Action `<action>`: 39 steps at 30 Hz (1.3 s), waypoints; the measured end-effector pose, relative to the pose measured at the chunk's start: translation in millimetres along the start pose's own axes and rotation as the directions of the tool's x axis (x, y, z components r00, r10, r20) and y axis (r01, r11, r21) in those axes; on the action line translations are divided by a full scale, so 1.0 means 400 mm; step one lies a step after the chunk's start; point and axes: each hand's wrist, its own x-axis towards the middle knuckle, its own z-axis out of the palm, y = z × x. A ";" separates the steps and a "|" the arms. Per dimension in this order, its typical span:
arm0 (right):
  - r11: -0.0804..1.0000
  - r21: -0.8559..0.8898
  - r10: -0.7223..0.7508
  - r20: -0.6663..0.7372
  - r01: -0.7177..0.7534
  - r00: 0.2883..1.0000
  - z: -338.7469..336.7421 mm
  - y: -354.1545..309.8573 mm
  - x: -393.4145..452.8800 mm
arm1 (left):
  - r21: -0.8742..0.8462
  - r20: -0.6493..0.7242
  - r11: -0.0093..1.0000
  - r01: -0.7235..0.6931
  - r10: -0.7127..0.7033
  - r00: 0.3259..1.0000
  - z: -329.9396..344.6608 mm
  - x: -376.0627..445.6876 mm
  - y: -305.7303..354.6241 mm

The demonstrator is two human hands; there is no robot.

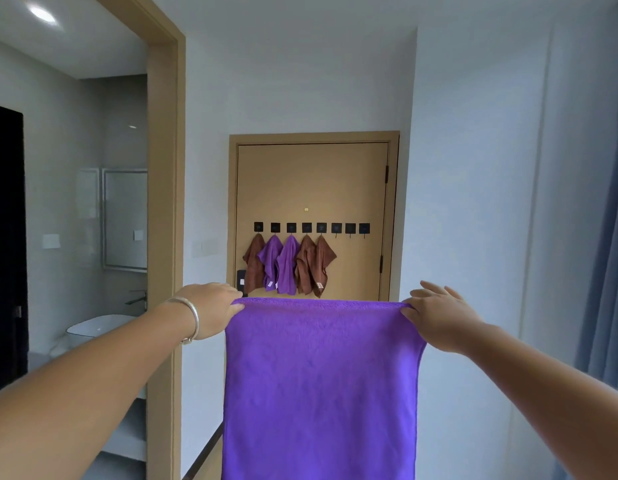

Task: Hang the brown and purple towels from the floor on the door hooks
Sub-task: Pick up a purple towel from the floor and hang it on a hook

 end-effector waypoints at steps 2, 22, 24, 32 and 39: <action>1.000 -0.016 0.013 0.000 -0.013 1.000 0.020 -0.007 0.068 | -0.011 -0.032 1.000 -0.010 0.010 0.999 0.030 0.073 -0.040; 0.994 -0.062 0.091 0.050 -0.088 0.995 0.263 -0.027 0.707 | -0.053 -0.093 0.995 -0.082 0.077 0.993 0.346 0.734 -0.327; 0.995 -0.053 0.092 0.034 -0.090 0.995 0.305 -0.009 0.775 | -0.033 -0.093 0.995 -0.093 0.090 0.992 0.385 0.803 -0.332; 0.994 0.024 0.106 0.019 -0.106 0.994 0.475 0.106 1.079 | -0.127 -0.065 0.991 -0.042 0.034 0.997 0.489 1.137 -0.350; 0.992 0.065 0.112 -0.012 -0.111 0.994 0.612 0.197 1.324 | -0.095 -0.083 0.995 -0.022 0.014 0.996 0.579 1.410 -0.376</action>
